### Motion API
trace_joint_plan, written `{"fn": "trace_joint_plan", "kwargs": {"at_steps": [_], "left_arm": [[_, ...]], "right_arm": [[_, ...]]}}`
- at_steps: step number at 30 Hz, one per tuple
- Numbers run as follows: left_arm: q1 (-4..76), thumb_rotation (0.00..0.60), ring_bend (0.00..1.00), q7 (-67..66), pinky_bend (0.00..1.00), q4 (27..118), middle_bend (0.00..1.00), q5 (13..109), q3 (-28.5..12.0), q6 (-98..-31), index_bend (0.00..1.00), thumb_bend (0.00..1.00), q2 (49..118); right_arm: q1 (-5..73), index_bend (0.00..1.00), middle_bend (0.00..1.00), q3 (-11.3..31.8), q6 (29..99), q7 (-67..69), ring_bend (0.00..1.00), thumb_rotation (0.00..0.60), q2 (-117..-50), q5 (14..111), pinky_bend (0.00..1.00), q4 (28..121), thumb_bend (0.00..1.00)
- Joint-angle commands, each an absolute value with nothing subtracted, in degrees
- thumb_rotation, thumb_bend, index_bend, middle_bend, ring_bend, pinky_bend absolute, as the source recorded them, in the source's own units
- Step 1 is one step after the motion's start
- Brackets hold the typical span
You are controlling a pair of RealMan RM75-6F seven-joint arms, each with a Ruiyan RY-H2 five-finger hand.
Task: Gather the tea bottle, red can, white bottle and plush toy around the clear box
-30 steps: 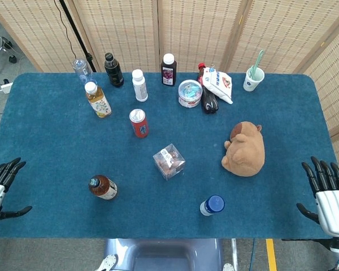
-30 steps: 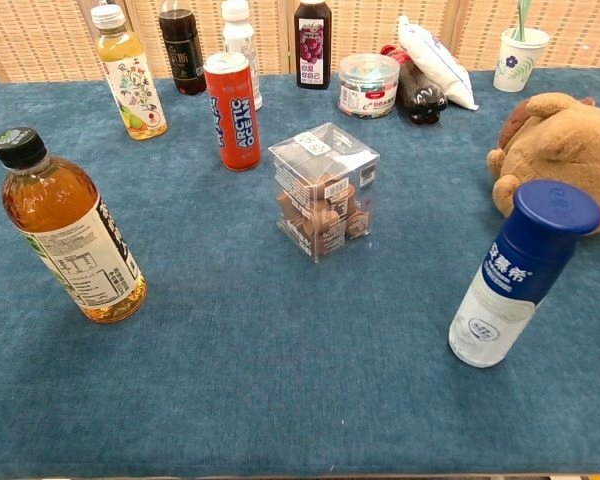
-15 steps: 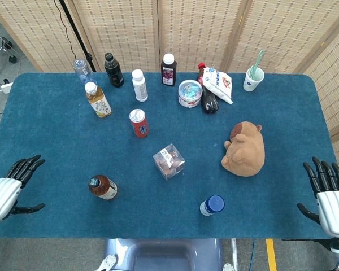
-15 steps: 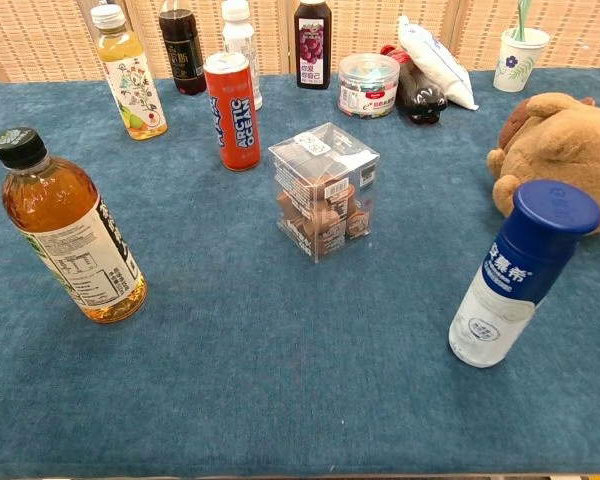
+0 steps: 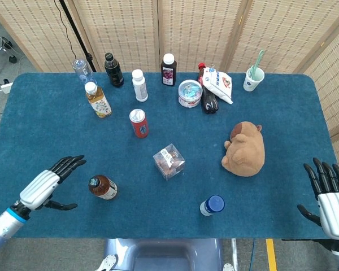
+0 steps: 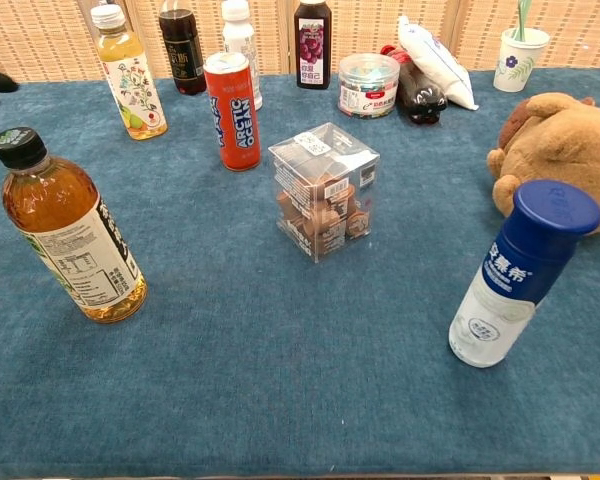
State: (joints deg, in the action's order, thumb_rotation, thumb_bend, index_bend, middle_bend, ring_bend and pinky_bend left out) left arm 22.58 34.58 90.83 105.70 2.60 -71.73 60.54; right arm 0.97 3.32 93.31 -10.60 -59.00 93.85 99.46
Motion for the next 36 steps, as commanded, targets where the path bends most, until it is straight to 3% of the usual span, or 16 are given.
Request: {"fn": "trace_joint_plan", "kwargs": {"at_steps": [1, 10, 16, 20, 25, 28, 36], "left_arm": [[24.8, 0.600, 0.00, 34.9, 0.01, 89.8, 0.00, 106.1, 2.7, -70.6, 0.00, 0.00, 62.6], [28.1, 0.600, 0.00, 34.9, 0.04, 92.0, 0.00, 104.2, 2.8, -66.5, 0.00, 0.00, 62.6], [30.2, 0.600, 0.01, 34.9, 0.23, 92.9, 0.00, 101.9, 2.8, -62.7, 0.00, 0.00, 62.8], [31.2, 0.600, 0.17, 33.7, 0.38, 93.3, 0.10, 100.0, 2.4, -60.9, 0.01, 0.00, 63.4], [31.9, 0.600, 0.31, 31.8, 0.46, 93.7, 0.26, 97.9, 1.8, -59.7, 0.22, 0.01, 64.4], [32.1, 0.600, 0.40, 30.9, 0.50, 94.0, 0.38, 96.6, 1.4, -59.5, 0.36, 0.07, 65.1], [31.8, 0.600, 0.49, 28.3, 0.56, 94.5, 0.49, 94.0, 0.4, -60.3, 0.50, 0.14, 67.0]], "right_arm": [[0.8, 0.00, 0.00, 3.4, 93.6, -10.3, 0.00, 0.600, -58.8, 93.9, 0.00, 99.5, 0.00], [0.6, 0.00, 0.00, 3.5, 93.9, -9.8, 0.00, 0.600, -58.7, 93.8, 0.00, 99.5, 0.00], [0.6, 0.00, 0.00, 3.7, 94.1, -9.5, 0.00, 0.600, -58.6, 93.6, 0.00, 99.5, 0.00], [0.6, 0.00, 0.00, 3.7, 93.8, -9.4, 0.00, 0.600, -58.5, 93.4, 0.00, 99.6, 0.00], [0.6, 0.00, 0.00, 3.8, 93.9, -9.2, 0.00, 0.600, -58.4, 93.5, 0.00, 99.6, 0.00], [0.6, 0.00, 0.00, 3.8, 93.9, -8.9, 0.00, 0.600, -58.3, 93.5, 0.00, 99.6, 0.00], [0.4, 0.00, 0.00, 3.9, 94.3, -8.4, 0.00, 0.600, -58.1, 93.6, 0.00, 99.6, 0.00]]}}
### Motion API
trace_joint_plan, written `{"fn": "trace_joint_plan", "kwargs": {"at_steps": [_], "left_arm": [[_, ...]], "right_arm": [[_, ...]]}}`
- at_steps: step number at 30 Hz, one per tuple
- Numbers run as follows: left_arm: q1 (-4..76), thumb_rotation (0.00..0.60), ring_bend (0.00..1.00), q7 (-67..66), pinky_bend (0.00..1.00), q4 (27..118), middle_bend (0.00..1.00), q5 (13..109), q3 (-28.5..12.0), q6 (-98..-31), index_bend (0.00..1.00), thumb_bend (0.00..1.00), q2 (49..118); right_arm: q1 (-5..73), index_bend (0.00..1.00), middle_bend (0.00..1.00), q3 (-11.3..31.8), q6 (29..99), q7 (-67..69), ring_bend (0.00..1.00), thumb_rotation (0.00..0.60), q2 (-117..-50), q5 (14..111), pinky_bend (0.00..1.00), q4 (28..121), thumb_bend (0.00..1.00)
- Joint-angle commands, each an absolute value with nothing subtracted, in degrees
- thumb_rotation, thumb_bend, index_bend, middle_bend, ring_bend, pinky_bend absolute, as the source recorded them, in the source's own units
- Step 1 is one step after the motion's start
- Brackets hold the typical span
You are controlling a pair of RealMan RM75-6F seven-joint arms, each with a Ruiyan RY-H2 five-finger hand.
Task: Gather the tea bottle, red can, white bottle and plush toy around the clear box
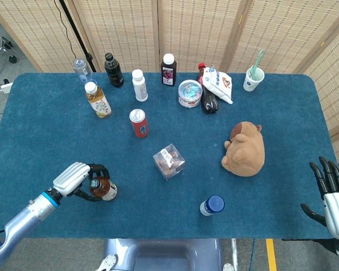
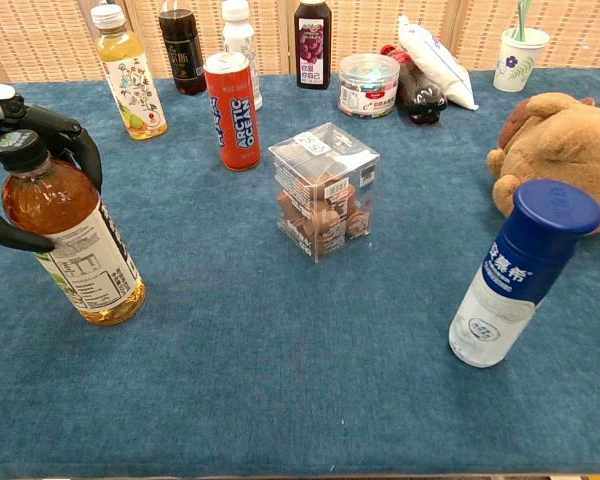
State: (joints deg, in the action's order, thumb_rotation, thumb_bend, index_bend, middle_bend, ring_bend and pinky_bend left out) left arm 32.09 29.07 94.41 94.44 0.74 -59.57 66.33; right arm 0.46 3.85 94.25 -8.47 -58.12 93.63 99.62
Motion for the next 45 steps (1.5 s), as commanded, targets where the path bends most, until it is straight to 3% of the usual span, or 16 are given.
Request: {"fn": "trace_joint_plan", "kwargs": {"at_steps": [1, 12, 21, 29, 45], "left_arm": [[31.7, 0.600, 0.49, 28.3, 0.57, 94.6, 0.50, 93.9, 0.3, -60.6, 0.51, 0.14, 67.2], [32.2, 0.600, 0.51, 28.7, 0.59, 97.0, 0.52, 94.4, -2.0, -64.9, 0.52, 0.14, 68.3], [35.9, 0.600, 0.52, 23.8, 0.59, 100.6, 0.52, 91.2, -6.3, -62.7, 0.54, 0.15, 71.8], [38.4, 0.600, 0.52, 18.3, 0.59, 97.4, 0.52, 83.8, -8.7, -59.1, 0.54, 0.19, 78.6], [40.7, 0.600, 0.50, 15.9, 0.59, 90.0, 0.52, 80.8, -10.0, -58.3, 0.52, 0.18, 86.9]], "right_arm": [[0.4, 0.00, 0.00, 3.9, 94.3, -8.4, 0.00, 0.600, -58.1, 93.6, 0.00, 99.6, 0.00], [0.3, 0.00, 0.00, 3.9, 94.5, -7.8, 0.00, 0.600, -57.8, 93.7, 0.00, 99.7, 0.00], [0.2, 0.00, 0.00, 4.2, 94.8, -6.6, 0.00, 0.600, -57.4, 93.4, 0.00, 99.7, 0.00], [0.5, 0.00, 0.00, 3.9, 93.9, -5.5, 0.00, 0.600, -57.1, 93.6, 0.00, 99.8, 0.00], [0.5, 0.00, 0.00, 4.2, 93.5, -4.1, 0.00, 0.600, -56.3, 92.6, 0.00, 100.1, 0.00]]}}
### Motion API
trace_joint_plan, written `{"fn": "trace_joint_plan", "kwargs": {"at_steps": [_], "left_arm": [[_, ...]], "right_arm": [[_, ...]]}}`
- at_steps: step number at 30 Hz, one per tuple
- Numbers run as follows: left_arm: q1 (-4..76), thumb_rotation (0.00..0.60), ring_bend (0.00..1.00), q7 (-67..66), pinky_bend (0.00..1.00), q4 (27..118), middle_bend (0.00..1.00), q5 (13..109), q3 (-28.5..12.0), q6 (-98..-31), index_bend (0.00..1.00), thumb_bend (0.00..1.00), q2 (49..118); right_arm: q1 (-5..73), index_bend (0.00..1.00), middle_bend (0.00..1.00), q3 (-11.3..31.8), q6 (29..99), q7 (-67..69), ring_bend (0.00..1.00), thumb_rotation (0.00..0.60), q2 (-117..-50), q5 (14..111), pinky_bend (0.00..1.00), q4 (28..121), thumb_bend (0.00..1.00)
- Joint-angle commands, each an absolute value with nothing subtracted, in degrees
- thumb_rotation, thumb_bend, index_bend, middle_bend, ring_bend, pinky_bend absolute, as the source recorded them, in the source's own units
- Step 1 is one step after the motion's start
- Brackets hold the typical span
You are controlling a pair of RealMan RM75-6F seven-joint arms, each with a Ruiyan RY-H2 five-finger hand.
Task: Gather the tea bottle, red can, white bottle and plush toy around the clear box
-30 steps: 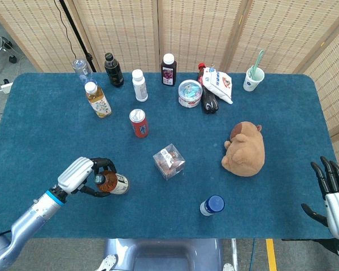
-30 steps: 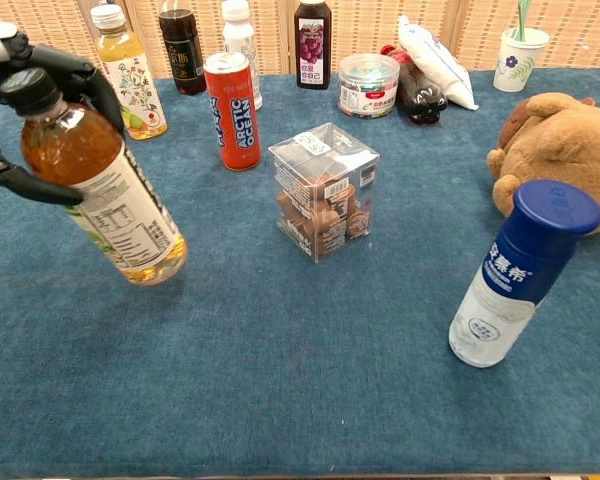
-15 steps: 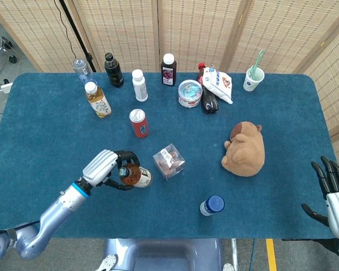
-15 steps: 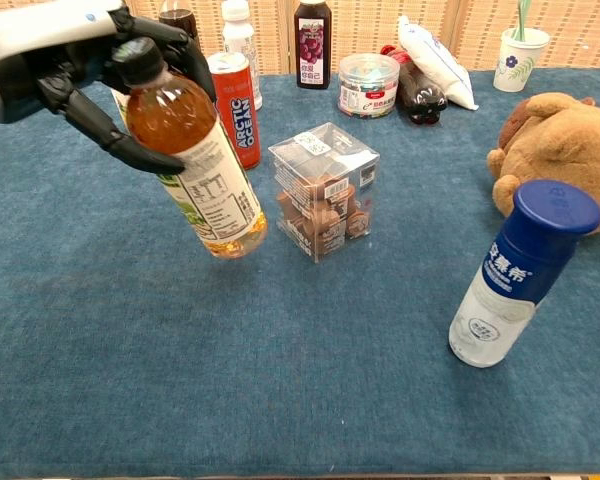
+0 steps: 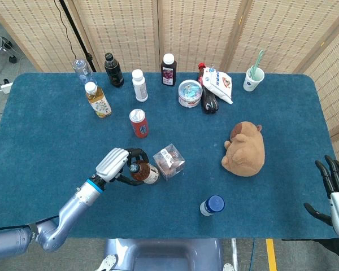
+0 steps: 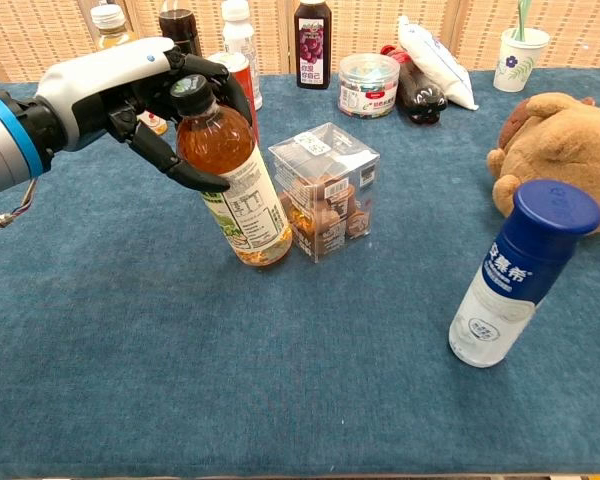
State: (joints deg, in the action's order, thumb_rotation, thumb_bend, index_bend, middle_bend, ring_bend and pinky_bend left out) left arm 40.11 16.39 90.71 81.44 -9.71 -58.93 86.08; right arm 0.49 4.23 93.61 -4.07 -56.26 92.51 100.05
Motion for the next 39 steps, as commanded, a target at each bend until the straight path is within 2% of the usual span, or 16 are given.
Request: {"fn": "trace_joint_plan", "kwargs": {"at_steps": [1, 2, 5, 8, 9, 12, 15, 23, 26, 32, 36, 39], "left_arm": [[40.8, 0.600, 0.47, 15.9, 0.57, 89.9, 0.51, 80.7, -10.0, -58.1, 0.50, 0.17, 87.0], [40.9, 0.600, 0.45, 16.0, 0.54, 89.7, 0.50, 80.7, -9.9, -58.0, 0.48, 0.16, 87.2], [40.7, 0.600, 0.32, 16.2, 0.33, 88.7, 0.41, 81.7, -9.7, -59.1, 0.34, 0.14, 88.0], [40.6, 0.600, 0.14, 16.8, 0.14, 88.0, 0.25, 82.5, -8.7, -59.0, 0.16, 0.13, 88.3], [40.7, 0.600, 0.08, 17.4, 0.08, 88.1, 0.18, 82.5, -8.5, -58.7, 0.09, 0.12, 88.1], [40.7, 0.600, 0.00, 18.1, 0.01, 88.3, 0.04, 82.9, -8.2, -58.4, 0.00, 0.12, 87.5], [40.7, 0.600, 0.00, 18.8, 0.00, 88.4, 0.00, 83.5, -7.9, -58.4, 0.00, 0.11, 87.1], [40.7, 0.600, 0.00, 21.8, 0.00, 89.6, 0.00, 85.1, -7.4, -58.7, 0.00, 0.11, 85.0], [40.1, 0.600, 0.00, 22.6, 0.00, 90.7, 0.00, 86.4, -7.6, -60.7, 0.00, 0.11, 83.3], [38.4, 0.600, 0.00, 21.0, 0.00, 95.9, 0.00, 88.4, -9.1, -65.4, 0.00, 0.11, 74.4], [38.3, 0.600, 0.00, 17.2, 0.00, 98.9, 0.00, 85.7, -11.1, -64.8, 0.00, 0.11, 68.5], [39.4, 0.600, 0.00, 13.8, 0.00, 99.7, 0.00, 82.2, -12.7, -61.7, 0.00, 0.11, 64.7]], "right_arm": [[0.5, 0.00, 0.00, 4.2, 93.5, -4.2, 0.00, 0.600, -56.3, 92.6, 0.00, 100.1, 0.00], [0.6, 0.00, 0.00, 4.2, 93.5, -4.3, 0.00, 0.600, -56.3, 92.6, 0.00, 100.0, 0.00], [0.6, 0.00, 0.00, 4.1, 93.3, -4.6, 0.00, 0.600, -56.4, 92.7, 0.00, 100.1, 0.00], [0.7, 0.00, 0.00, 4.0, 93.1, -4.9, 0.00, 0.600, -56.5, 92.9, 0.00, 100.1, 0.00], [0.7, 0.00, 0.00, 4.0, 93.1, -5.0, 0.00, 0.600, -56.5, 92.9, 0.00, 100.2, 0.00], [0.6, 0.00, 0.00, 3.9, 93.3, -4.8, 0.00, 0.600, -56.4, 93.0, 0.00, 100.3, 0.00], [0.5, 0.00, 0.00, 4.0, 93.5, -4.8, 0.00, 0.600, -56.4, 93.0, 0.00, 100.3, 0.00], [0.5, 0.00, 0.00, 3.9, 93.3, -4.9, 0.00, 0.600, -56.3, 93.1, 0.00, 100.4, 0.00], [0.4, 0.00, 0.00, 3.9, 93.5, -4.8, 0.00, 0.600, -56.2, 93.0, 0.00, 100.5, 0.00], [0.3, 0.00, 0.00, 3.7, 93.5, -5.3, 0.00, 0.600, -56.2, 93.1, 0.00, 100.8, 0.00], [0.4, 0.00, 0.00, 3.6, 93.2, -5.6, 0.00, 0.600, -56.2, 93.2, 0.00, 100.9, 0.00], [0.5, 0.00, 0.00, 3.8, 93.0, -5.8, 0.00, 0.600, -56.3, 92.6, 0.00, 100.8, 0.00]]}}
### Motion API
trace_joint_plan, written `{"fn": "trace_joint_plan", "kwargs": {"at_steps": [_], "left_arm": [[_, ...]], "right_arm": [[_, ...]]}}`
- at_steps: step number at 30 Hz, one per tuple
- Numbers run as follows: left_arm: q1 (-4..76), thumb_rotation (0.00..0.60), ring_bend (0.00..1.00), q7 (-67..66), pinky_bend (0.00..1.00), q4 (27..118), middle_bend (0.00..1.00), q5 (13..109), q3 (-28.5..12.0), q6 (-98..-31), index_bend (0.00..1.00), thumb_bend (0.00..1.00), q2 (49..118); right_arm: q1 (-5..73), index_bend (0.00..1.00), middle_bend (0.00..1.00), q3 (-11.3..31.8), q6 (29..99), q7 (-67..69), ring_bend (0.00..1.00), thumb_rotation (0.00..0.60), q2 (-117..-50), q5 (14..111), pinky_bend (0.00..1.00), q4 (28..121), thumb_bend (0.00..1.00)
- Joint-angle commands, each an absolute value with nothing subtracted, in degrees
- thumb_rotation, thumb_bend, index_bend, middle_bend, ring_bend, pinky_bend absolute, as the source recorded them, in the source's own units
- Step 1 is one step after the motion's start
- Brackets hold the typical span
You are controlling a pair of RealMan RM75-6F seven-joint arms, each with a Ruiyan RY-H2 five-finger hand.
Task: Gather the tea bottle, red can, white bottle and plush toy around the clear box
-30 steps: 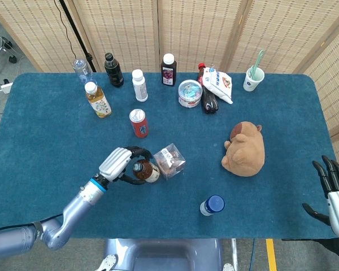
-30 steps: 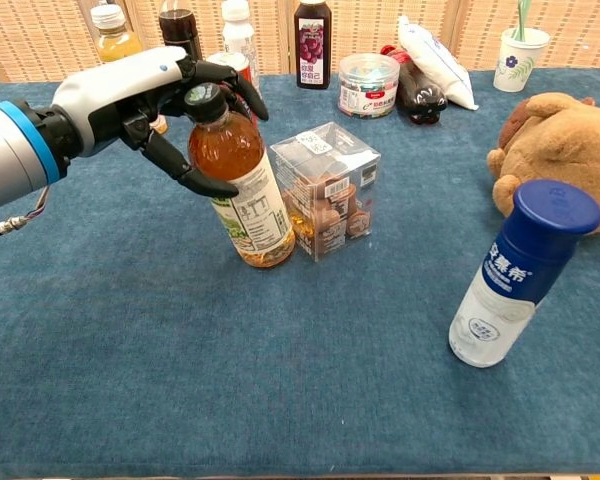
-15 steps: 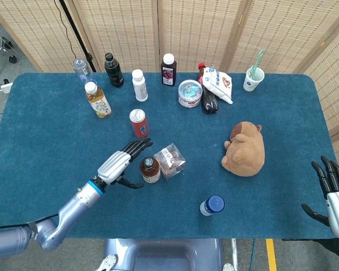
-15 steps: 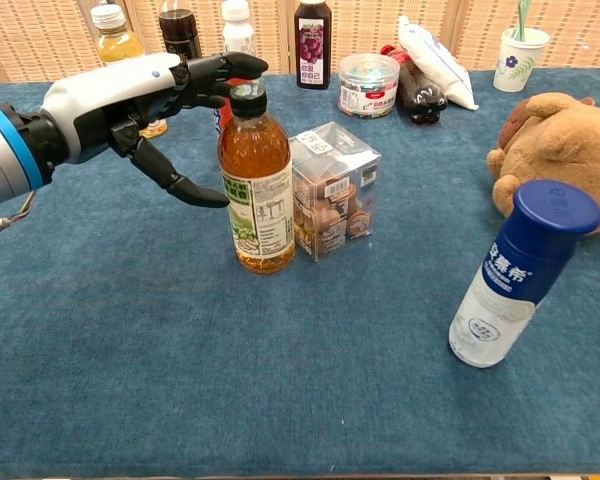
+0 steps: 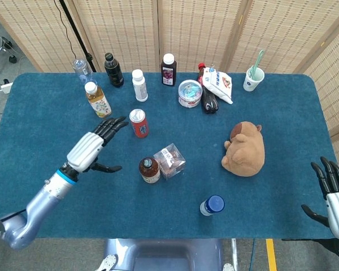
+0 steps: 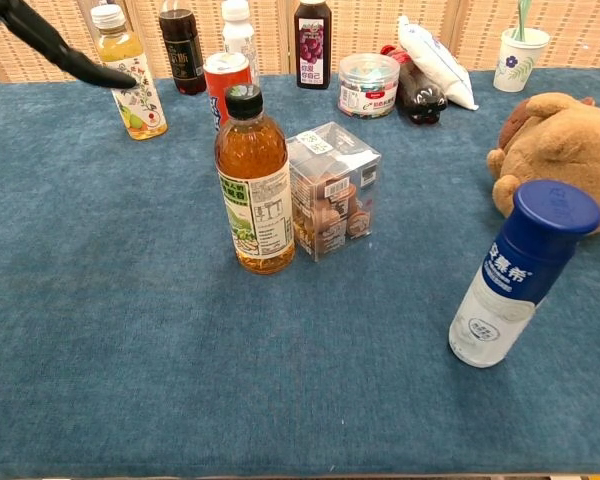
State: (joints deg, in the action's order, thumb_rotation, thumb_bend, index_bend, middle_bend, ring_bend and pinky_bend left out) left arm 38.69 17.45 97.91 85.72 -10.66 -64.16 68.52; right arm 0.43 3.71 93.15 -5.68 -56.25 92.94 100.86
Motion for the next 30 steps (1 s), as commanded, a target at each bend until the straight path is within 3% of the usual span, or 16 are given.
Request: {"fn": "trace_joint_plan", "kwargs": {"at_steps": [1, 6, 13, 30], "left_arm": [[40.2, 0.600, 0.00, 12.5, 0.00, 99.6, 0.00, 80.6, -13.2, -59.9, 0.00, 0.11, 63.7], [44.9, 0.600, 0.00, 7.4, 0.00, 96.4, 0.00, 73.2, -14.8, -51.3, 0.00, 0.11, 63.1], [51.9, 0.600, 0.00, 1.3, 0.00, 87.7, 0.00, 62.9, -15.5, -41.2, 0.00, 0.11, 67.9], [63.6, 0.600, 0.00, -4.5, 0.00, 69.1, 0.00, 52.3, -15.1, -30.6, 0.00, 0.11, 80.6]], "right_arm": [[0.6, 0.00, 0.00, 4.0, 92.8, -5.8, 0.00, 0.600, -56.4, 92.2, 0.00, 100.8, 0.00], [1.4, 0.00, 0.00, 5.1, 91.1, -6.7, 0.00, 0.600, -56.8, 89.3, 0.00, 100.5, 0.00], [2.3, 0.00, 0.00, 6.9, 89.7, -7.8, 0.00, 0.600, -57.4, 85.1, 0.00, 100.4, 0.00], [3.5, 0.00, 0.00, 9.2, 87.4, -10.0, 0.00, 0.600, -58.6, 78.3, 0.00, 98.9, 0.00]]}}
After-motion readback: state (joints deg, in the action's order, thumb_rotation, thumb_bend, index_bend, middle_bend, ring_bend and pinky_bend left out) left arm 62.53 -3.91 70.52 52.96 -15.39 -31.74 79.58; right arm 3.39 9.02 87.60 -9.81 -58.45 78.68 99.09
